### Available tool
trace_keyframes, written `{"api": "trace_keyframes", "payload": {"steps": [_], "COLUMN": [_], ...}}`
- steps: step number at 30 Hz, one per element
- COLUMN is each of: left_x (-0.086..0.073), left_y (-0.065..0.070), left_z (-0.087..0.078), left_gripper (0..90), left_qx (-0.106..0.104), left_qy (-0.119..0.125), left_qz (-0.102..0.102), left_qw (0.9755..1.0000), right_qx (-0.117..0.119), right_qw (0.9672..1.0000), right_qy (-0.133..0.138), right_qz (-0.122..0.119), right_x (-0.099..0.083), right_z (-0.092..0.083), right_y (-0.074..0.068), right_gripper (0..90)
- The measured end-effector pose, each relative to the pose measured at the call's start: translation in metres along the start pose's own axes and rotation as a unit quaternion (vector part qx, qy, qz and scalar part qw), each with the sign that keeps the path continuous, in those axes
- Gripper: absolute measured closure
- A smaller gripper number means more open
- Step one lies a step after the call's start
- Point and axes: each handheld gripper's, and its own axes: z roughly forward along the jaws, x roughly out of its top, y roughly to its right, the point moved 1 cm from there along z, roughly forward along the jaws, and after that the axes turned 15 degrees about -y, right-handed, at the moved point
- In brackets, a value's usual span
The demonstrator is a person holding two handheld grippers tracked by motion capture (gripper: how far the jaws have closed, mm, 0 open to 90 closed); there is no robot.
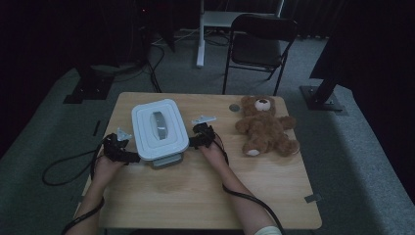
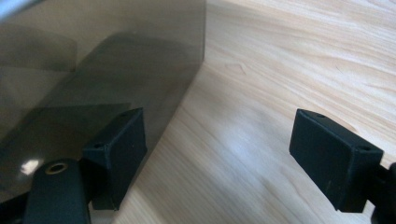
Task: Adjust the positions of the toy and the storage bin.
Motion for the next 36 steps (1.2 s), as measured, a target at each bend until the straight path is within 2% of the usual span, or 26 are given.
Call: {"api": "trace_keyframes", "payload": {"steps": [9, 15, 20, 24, 32, 34, 36], "left_x": [0.009, 0.015, 0.019, 0.021, 0.018, 0.017, 0.016], "left_y": [0.02, 0.031, 0.039, 0.045, 0.051, 0.05, 0.048], "left_z": [0.0, 0.001, 0.001, 0.0, -0.001, -0.001, -0.001], "left_gripper": [1.5, 1.5, 1.5, 1.5, 1.4, 1.4, 1.4], "left_qx": [-0.007, -0.016, -0.021, -0.024, -0.048, -0.048, -0.042], "left_qy": [0.003, 0.008, 0.007, 0.01, 0.016, 0.021, 0.022], "left_qz": [0.024, 0.039, 0.046, 0.056, 0.051, 0.044, 0.034], "left_qw": [0.9997, 0.9991, 0.9987, 0.9981, 0.9974, 0.9976, 0.9983], "right_qx": [0.014, 0.013, 0.012, 0.007, 0.018, 0.014, 0.015], "right_qw": [0.9998, 0.9997, 0.9997, 0.9999, 0.9998, 0.9999, 0.9999], "right_qy": [-0.003, 0.0, 0.0, -0.001, -0.002, 0.0, -0.001], "right_qz": [0.011, 0.02, 0.019, 0.008, 0.0, -0.007, 0.003], "right_x": [-0.016, -0.024, -0.03, -0.035, -0.044, -0.044, -0.043], "right_z": [-0.009, -0.017, -0.022, -0.028, -0.036, -0.038, -0.038], "right_y": [0.015, 0.024, 0.03, 0.032, 0.037, 0.038, 0.042], "right_gripper": [18.8, 19.4, 19.4, 19.4, 18.6, 15.0, 14.4]}}
